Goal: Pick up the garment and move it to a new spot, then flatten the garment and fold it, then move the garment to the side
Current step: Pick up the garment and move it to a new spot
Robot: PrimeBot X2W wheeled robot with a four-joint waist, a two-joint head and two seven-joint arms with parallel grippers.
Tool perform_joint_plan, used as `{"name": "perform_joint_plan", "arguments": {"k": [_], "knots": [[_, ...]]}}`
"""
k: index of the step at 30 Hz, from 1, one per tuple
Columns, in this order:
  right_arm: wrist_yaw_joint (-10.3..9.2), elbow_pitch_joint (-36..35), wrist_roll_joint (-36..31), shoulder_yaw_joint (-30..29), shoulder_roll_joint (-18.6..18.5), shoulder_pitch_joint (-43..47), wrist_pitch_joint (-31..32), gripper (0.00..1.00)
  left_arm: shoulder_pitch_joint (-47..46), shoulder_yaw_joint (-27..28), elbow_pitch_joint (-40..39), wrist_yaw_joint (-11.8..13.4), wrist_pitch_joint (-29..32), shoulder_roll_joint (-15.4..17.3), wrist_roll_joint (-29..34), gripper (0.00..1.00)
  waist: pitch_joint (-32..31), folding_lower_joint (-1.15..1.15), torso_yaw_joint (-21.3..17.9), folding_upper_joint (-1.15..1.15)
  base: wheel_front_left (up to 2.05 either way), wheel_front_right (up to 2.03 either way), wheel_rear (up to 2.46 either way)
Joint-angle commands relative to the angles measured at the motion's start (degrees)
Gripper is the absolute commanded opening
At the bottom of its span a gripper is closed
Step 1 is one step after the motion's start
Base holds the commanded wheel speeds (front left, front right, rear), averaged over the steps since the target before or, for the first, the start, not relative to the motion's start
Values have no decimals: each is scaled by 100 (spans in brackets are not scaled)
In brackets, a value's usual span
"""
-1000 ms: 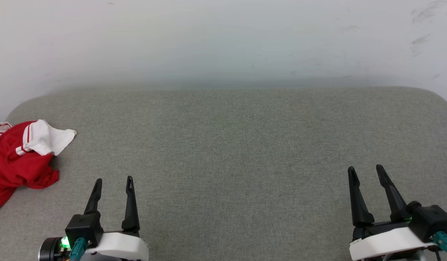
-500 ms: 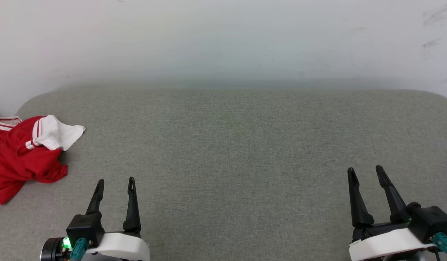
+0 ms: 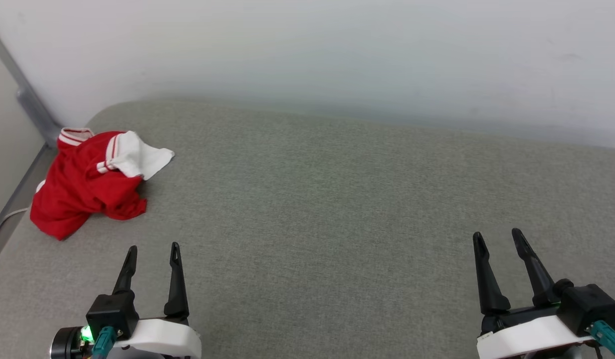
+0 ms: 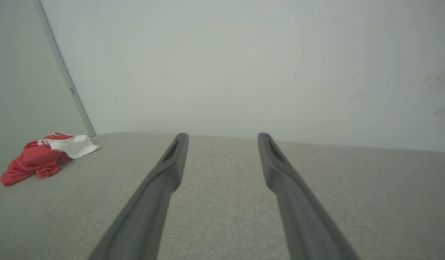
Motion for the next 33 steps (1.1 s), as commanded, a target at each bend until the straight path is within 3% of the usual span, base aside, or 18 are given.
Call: {"name": "perform_joint_plan", "arguments": {"k": [1,18,33], "knots": [[-4,-22,-28,-5,12,41,-13,100,-54,16,3,-13,-16,-1,11,100,21,0,220,0,0,0,0],[-4,-26,-79,60,12,35,-13,100,-69,98,22,-11,-16,-1,10,100,90,0,1558,0,0,0,0],[-4,-6,-134,148,12,-11,-13,100,-104,214,63,30,-16,-1,-44,100,129,0,1741,0,0,0,0]]}}
